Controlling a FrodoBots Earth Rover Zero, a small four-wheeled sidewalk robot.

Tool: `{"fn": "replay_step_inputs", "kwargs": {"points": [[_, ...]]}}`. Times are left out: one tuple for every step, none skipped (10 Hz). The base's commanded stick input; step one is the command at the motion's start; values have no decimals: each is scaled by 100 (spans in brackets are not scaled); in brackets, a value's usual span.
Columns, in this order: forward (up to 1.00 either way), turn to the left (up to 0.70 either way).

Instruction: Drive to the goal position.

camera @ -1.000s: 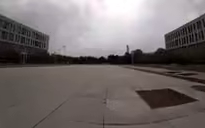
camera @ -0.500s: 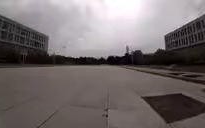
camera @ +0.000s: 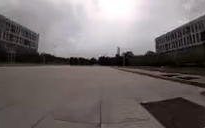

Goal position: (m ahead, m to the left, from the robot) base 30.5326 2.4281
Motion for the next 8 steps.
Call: {"fn": "replay_step_inputs", "kwargs": {"points": [[70, 0], [70, 0], [70, 0], [70, 0], [70, 0], [70, 0], [70, 0], [70, 0]]}}
